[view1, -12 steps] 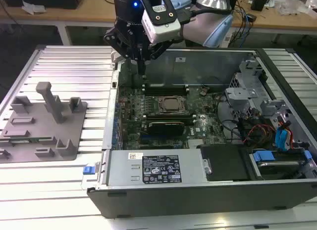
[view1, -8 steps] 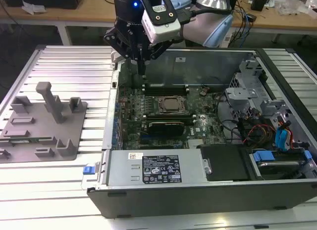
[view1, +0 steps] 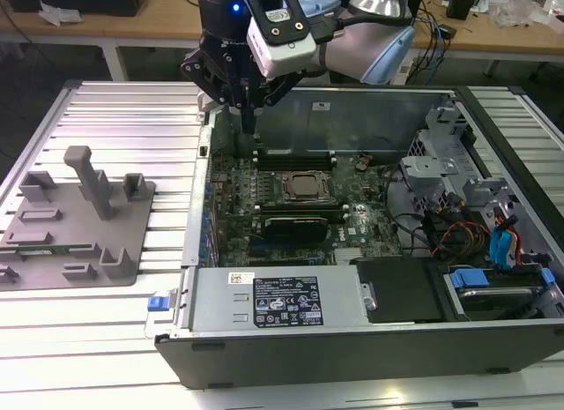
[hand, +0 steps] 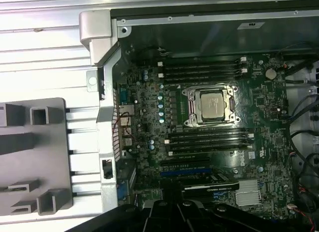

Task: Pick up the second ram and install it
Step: 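Reach for the second ram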

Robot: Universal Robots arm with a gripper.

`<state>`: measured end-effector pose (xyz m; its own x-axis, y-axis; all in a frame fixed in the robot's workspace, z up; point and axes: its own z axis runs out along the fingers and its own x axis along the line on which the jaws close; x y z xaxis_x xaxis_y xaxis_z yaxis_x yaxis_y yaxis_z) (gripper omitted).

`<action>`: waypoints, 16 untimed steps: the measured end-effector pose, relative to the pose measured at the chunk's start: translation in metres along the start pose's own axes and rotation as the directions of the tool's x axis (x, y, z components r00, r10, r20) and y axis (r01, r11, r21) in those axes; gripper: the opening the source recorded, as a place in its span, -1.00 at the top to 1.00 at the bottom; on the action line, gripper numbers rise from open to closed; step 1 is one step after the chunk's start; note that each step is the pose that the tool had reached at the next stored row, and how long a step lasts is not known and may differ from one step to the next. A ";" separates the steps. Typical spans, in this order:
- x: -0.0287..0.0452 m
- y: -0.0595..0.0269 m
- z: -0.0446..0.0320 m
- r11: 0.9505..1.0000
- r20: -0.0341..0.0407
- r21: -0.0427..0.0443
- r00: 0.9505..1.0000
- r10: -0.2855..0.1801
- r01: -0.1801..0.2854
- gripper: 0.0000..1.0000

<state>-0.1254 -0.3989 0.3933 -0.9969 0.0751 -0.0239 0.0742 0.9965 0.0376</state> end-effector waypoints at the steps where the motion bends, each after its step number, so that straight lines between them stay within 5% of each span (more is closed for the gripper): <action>1: 0.0021 -0.0001 -0.0001 1.000 0.000 0.000 1.000 0.000 0.000 0.84; 11: 0.0400 -0.0030 -0.0010 1.000 0.000 0.000 1.000 0.000 0.000 0.84; 16: 0.0473 -0.0035 -0.0012 1.000 0.000 0.000 1.000 0.000 0.000 0.84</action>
<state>-0.1729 -0.3989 0.3932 -0.9969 0.0751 -0.0238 0.0741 0.9965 0.0376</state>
